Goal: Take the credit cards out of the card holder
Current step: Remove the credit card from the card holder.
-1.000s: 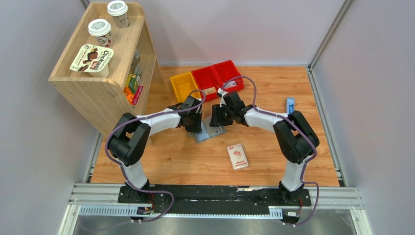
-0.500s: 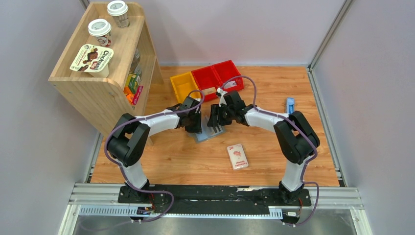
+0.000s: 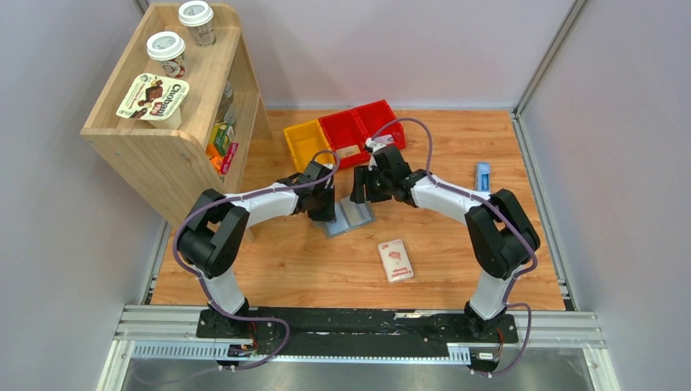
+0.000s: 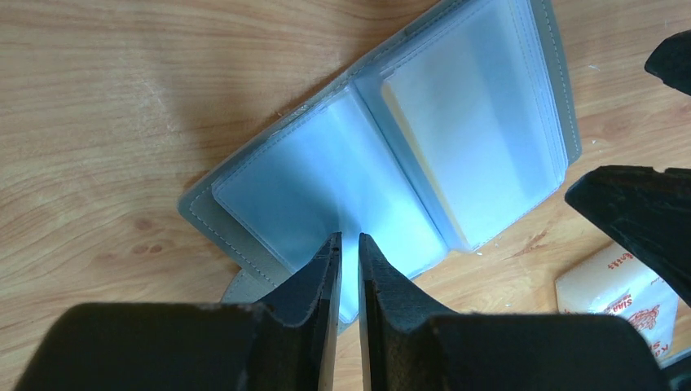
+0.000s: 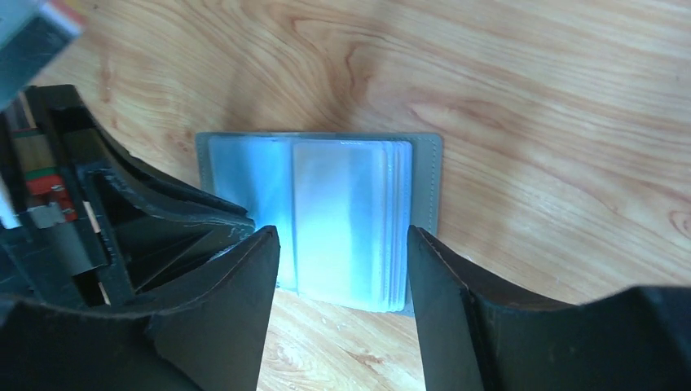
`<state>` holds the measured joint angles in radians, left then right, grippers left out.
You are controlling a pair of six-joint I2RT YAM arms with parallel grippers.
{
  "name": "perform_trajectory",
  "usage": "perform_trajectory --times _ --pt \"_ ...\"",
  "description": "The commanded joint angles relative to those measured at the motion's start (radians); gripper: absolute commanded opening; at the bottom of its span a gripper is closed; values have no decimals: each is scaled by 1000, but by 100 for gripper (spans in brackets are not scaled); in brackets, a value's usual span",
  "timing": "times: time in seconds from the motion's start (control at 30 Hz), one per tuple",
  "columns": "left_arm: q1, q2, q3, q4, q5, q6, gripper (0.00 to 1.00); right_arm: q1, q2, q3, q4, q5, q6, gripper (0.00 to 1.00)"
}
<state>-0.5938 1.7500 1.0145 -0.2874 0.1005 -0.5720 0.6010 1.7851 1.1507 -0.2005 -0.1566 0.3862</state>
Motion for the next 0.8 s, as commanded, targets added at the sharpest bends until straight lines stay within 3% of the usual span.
perform_trajectory --times 0.0,0.4,0.77 --pt "0 -12 -24 -32 13 -8 21 6 -13 61 46 -64 -53 61" --pt "0 -14 -28 -33 15 -8 21 6 134 139 59 -118 -70 59" --pt "0 -6 -22 -33 18 -3 21 8 154 121 41 -144 -79 58"
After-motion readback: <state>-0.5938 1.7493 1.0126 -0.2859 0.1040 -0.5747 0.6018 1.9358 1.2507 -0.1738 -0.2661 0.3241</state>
